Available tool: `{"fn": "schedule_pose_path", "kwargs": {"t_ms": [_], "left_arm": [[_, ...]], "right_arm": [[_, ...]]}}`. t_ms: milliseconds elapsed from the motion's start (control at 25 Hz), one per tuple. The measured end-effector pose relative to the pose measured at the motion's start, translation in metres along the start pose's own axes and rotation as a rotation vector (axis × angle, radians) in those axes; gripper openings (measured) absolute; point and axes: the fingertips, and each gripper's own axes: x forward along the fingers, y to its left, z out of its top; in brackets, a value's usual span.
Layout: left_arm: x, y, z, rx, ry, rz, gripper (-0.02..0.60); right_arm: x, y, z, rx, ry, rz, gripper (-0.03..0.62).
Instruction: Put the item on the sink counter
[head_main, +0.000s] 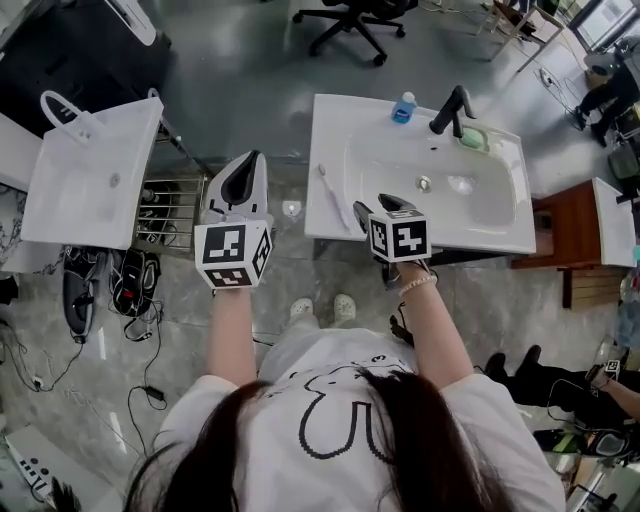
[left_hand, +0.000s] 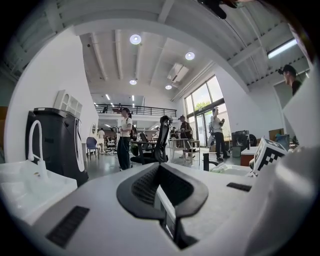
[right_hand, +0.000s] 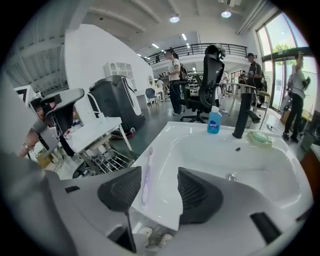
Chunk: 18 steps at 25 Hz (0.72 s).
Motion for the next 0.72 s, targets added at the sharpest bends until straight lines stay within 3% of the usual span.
{"fn": "schedule_pose_path", "kwargs": {"t_ms": [520,720], "left_arm": [[-0.004,-0.007,0.048,0.046,-0.090,0.002,0.008],[-0.008,-0.010,0.062,0.074,-0.123,-0.006,0.008]], "right_arm": [[-0.058,-0.009,0.069,-0.008,-0.209,-0.001,0.228],[-0.081,-0.008,0.091,-0.047,-0.305,-0.029,0.176]]}}
